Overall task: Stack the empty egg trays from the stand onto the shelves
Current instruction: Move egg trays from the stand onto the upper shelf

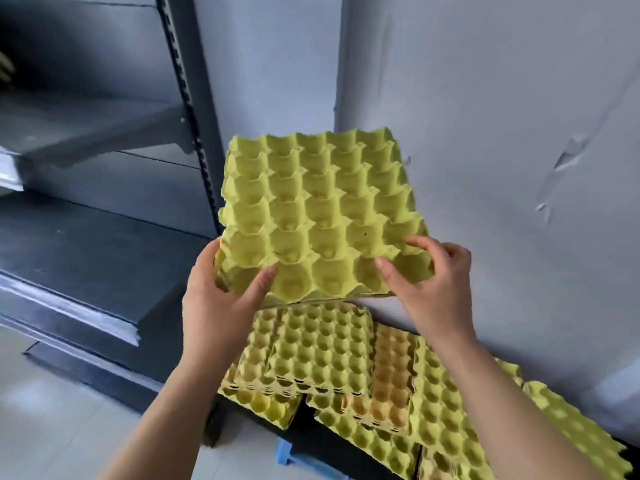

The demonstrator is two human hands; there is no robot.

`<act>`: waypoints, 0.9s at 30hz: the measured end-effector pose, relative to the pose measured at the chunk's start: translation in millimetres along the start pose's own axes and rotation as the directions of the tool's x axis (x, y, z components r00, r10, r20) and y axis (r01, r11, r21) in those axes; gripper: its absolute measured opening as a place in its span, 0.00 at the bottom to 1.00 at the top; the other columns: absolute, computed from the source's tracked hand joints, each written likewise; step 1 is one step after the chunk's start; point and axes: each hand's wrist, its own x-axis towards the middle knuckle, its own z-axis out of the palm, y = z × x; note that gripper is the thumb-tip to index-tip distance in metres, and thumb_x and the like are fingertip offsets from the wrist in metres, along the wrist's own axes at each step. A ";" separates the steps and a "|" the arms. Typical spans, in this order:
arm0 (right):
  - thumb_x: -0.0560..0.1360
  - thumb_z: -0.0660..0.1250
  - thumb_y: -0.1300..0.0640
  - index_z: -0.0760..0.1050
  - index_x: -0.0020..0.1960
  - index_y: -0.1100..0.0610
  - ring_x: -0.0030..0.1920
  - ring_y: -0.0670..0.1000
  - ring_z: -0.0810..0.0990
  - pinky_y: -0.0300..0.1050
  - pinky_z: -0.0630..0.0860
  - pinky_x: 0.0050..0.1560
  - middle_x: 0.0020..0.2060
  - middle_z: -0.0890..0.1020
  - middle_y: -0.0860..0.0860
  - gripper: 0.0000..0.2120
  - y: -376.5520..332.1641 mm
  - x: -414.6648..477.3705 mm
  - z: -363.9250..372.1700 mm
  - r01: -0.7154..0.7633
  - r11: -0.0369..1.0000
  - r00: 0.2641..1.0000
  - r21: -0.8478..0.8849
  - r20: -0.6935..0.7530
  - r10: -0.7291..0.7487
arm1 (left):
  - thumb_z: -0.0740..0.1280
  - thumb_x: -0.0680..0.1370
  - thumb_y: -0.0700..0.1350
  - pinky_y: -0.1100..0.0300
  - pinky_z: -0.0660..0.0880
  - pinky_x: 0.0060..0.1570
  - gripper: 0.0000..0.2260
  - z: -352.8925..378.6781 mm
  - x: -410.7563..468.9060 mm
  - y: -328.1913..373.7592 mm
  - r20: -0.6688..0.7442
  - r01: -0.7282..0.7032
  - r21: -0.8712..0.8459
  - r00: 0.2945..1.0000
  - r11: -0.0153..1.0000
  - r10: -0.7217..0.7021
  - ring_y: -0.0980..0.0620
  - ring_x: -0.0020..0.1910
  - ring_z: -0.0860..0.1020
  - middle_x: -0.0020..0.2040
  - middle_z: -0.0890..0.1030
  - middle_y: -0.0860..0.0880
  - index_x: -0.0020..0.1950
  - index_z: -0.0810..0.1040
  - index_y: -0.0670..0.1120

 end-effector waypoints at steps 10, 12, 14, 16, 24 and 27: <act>0.65 0.73 0.40 0.75 0.55 0.44 0.53 0.43 0.68 0.29 0.65 0.52 0.55 0.67 0.51 0.21 -222.3 10.9 104.8 0.241 0.956 0.970 0.168 -0.046 -0.237 | 0.68 0.64 0.72 0.50 0.74 0.60 0.40 -221.2 94.4 3.6 -0.275 -0.169 0.009 0.947 0.986 0.165 0.53 0.60 0.75 0.63 0.76 0.54 0.71 0.66 0.56; 0.66 0.73 0.40 0.75 0.55 0.45 0.53 0.43 0.67 0.32 0.65 0.53 0.56 0.67 0.52 0.21 -262.9 7.4 133.7 0.257 0.949 0.966 0.182 -0.034 -0.255 | 0.68 0.64 0.72 0.51 0.73 0.62 0.40 -266.0 111.5 -3.3 -0.291 -0.175 0.026 0.941 0.984 0.175 0.53 0.61 0.75 0.63 0.76 0.54 0.71 0.66 0.55; 0.66 0.73 0.41 0.75 0.56 0.46 0.54 0.44 0.68 0.33 0.65 0.54 0.56 0.67 0.53 0.21 -299.6 3.8 162.6 0.264 0.942 0.964 0.206 -0.023 -0.265 | 0.67 0.64 0.72 0.53 0.72 0.62 0.40 -308.3 127.8 -11.7 -0.292 -0.172 0.028 0.941 0.985 0.172 0.54 0.61 0.74 0.63 0.76 0.53 0.72 0.65 0.55; 0.66 0.73 0.41 0.76 0.56 0.46 0.54 0.45 0.68 0.36 0.66 0.55 0.56 0.67 0.53 0.21 -331.5 2.1 190.5 0.268 0.936 0.962 0.229 -0.014 -0.273 | 0.68 0.62 0.74 0.54 0.72 0.62 0.43 -345.1 143.2 -20.4 -0.271 -0.171 0.017 0.948 0.985 0.170 0.55 0.61 0.74 0.64 0.75 0.53 0.73 0.64 0.57; 0.67 0.70 0.38 0.75 0.59 0.47 0.55 0.44 0.64 0.38 0.64 0.56 0.58 0.68 0.53 0.24 -433.4 22.0 298.7 0.338 0.904 0.928 0.262 0.069 -0.367 | 0.74 0.55 0.67 0.53 0.69 0.66 0.52 -454.2 222.1 -53.4 -0.316 -0.146 0.092 0.934 0.985 0.168 0.52 0.65 0.72 0.66 0.74 0.51 0.75 0.63 0.52; 0.66 0.69 0.35 0.76 0.57 0.47 0.57 0.46 0.66 0.42 0.68 0.57 0.56 0.69 0.55 0.24 -467.0 38.3 339.0 0.383 0.878 0.909 0.288 0.055 -0.414 | 0.74 0.55 0.67 0.59 0.70 0.59 0.49 -486.4 266.2 -66.7 -0.354 -0.146 0.099 0.919 0.984 0.171 0.53 0.60 0.75 0.63 0.77 0.52 0.73 0.66 0.51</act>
